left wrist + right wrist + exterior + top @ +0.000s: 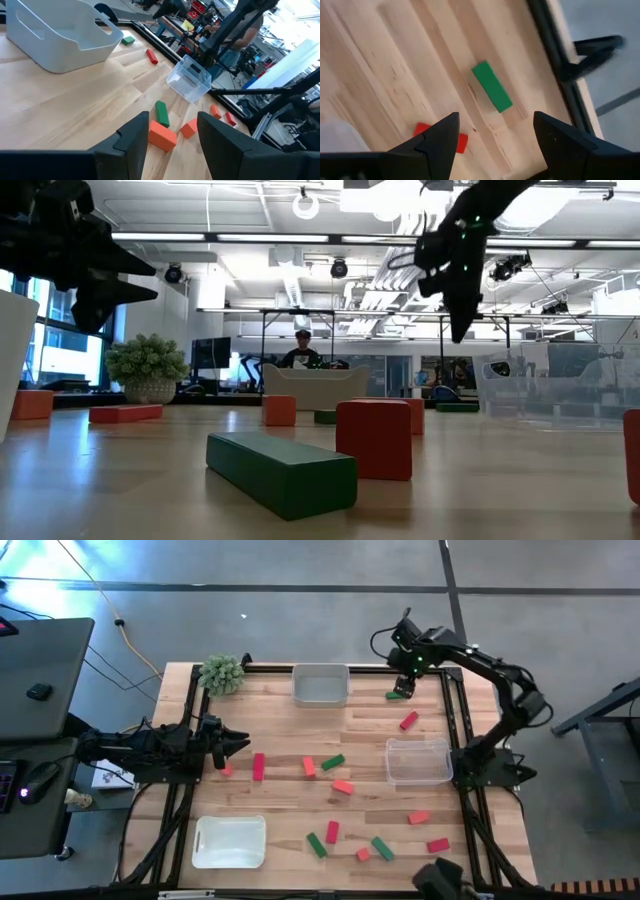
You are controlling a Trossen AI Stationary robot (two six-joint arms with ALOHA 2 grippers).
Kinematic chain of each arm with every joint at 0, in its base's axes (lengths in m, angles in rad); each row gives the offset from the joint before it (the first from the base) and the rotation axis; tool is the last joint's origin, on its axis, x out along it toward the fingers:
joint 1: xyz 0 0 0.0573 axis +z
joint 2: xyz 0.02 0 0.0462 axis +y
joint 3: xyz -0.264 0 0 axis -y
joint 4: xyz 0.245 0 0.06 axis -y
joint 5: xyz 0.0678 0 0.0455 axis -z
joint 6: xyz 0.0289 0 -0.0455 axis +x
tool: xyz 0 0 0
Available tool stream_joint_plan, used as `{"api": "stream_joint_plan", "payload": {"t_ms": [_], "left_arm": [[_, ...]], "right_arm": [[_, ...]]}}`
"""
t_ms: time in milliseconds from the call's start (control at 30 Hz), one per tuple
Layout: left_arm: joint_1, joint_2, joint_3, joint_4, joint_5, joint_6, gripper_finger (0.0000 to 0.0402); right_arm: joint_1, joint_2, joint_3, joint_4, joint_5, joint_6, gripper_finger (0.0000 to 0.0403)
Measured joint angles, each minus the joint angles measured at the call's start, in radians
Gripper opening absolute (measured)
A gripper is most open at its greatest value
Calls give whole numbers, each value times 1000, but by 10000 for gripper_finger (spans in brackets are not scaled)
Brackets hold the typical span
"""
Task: Sort & place blocks by color
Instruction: Put the green block into the gray bin
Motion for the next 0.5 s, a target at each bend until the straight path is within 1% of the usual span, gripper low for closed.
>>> {"api": "stream_joint_plan", "payload": {"t_ms": [233,500], "left_arm": [[0,0,0,0,0,0,156],[0,0,0,0,0,-3,156]], "right_arm": [[-1,112,0,23,15,-170,245],[0,182,0,89,15,-261,245]]}}
